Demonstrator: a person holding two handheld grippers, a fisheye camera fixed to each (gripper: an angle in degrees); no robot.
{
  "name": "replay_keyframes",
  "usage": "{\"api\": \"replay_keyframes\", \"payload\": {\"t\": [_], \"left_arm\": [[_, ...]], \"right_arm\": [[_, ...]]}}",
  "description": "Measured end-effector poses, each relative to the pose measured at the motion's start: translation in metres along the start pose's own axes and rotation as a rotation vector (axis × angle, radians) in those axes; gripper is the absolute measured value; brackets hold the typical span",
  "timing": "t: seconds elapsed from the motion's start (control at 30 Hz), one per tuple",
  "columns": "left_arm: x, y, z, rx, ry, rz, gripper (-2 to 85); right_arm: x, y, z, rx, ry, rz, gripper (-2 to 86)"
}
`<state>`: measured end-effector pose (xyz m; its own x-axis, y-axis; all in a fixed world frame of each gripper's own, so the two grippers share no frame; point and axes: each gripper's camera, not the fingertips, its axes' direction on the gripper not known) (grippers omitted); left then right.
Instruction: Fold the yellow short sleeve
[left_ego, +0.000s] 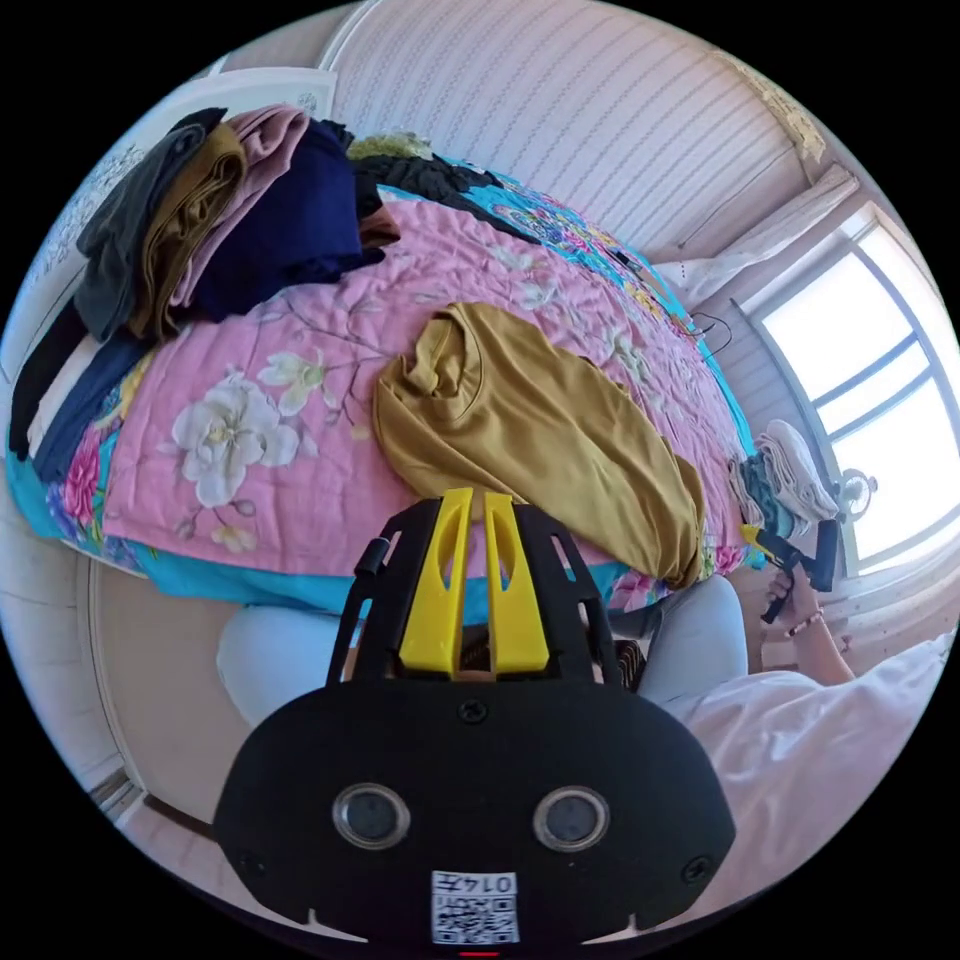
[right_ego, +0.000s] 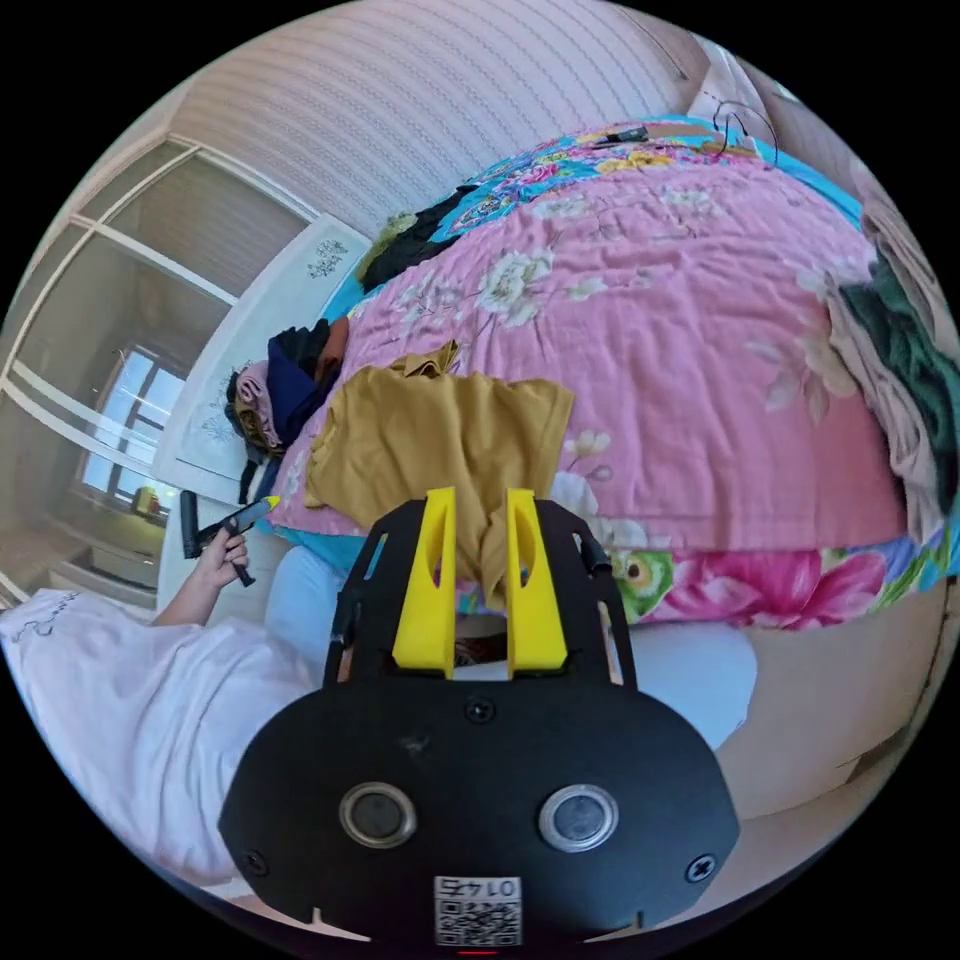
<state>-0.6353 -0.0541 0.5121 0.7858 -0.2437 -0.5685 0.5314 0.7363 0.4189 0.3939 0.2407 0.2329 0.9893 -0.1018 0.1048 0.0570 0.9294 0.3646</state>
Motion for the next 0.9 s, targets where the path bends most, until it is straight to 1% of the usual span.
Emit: {"api": "replay_keyframes", "payload": {"t": [0.13, 0.2, 0.23, 0.27, 0.33, 0.37, 0.43, 0.47, 0.5, 0.53, 0.6, 0.67, 0.7, 0.77, 0.8, 0.87, 0.9], "left_arm": [[0.004, -0.016, 0.029, -0.01, 0.019, -0.057, 9.4], [0.004, -0.036, 0.051, -0.004, 0.067, -0.122, 12.7], [0.004, -0.042, 0.058, -0.012, 0.089, -0.135, 12.9], [0.005, -0.054, 0.073, -0.047, 0.126, -0.157, 12.5], [0.006, -0.069, 0.09, -0.11, 0.119, -0.188, 8.6], [0.008, -0.076, 0.094, -0.11, 0.114, -0.202, 3.3], [0.011, -0.087, 0.088, -0.056, 0.2, -0.222, 1.5], [0.019, -0.096, 0.078, -0.001, 0.249, -0.178, 0.9], [0.032, -0.11, 0.065, 0.036, 0.242, -0.099, 0.6], [0.04, -0.119, 0.059, 0.052, 0.222, -0.053, 0.5], [0.074, -0.167, 0.035, 0.12, 0.161, 0.11, 0.9], [0.1, -0.209, 0.02, 0.214, 0.153, 0.176, 2.5], [0.113, -0.234, 0.016, 0.263, 0.134, 0.182, 4.7], [0.128, -0.266, 0.018, 0.266, 0.107, 0.188, 7.1], [0.132, -0.278, 0.024, 0.235, 0.117, 0.155, 8.0], [0.134, -0.28, 0.039, 0.194, 0.189, 0.112, 8.8], [0.137, -0.272, 0.05, 0.17, 0.219, 0.131, 8.9]], "right_arm": [[0.013, -0.024, 0.041, -0.031, 0.073, 0.014, 9.4], [0.029, -0.025, 0.07, -0.059, 0.132, 0.113, 8.7], [0.032, -0.024, 0.076, -0.071, 0.129, 0.141, 8.4], [0.034, -0.02, 0.082, -0.063, 0.136, 0.188, 6.7], [0.031, -0.015, 0.081, -0.069, 0.116, 0.166, 3.4], [0.031, -0.011, 0.078, -0.069, 0.077, 0.146, 1.8], [0.033, -0.001, 0.064, -0.039, 0.006, 0.109, 1.0], [0.037, 0.008, 0.048, 0.004, -0.042, 0.091, 0.7], [0.042, 0.018, 0.03, 0.051, -0.104, 0.075, 0.6], [0.044, 0.024, 0.021, 0.07, -0.131, 0.071, 0.6], [0.049, 0.048, -0.002, 0.106, -0.213, 0.063, 0.7], [0.048, 0.064, -0.01, 0.158, -0.244, 0.069, 0.7], [0.047, 0.072, -0.009, 0.173, -0.267, 0.084, 0.7], [0.046, 0.08, 0.002, 0.174, -0.26, 0.1, 0.8], [0.048, 0.086, 0.012, 0.157, -0.211, 0.132, 0.8], [0.054, 0.095, 0.03, 0.125, -0.146, 0.201, 0.8], [0.058, 0.101, 0.041, 0.115, -0.129, 0.226, 0.8]]}}
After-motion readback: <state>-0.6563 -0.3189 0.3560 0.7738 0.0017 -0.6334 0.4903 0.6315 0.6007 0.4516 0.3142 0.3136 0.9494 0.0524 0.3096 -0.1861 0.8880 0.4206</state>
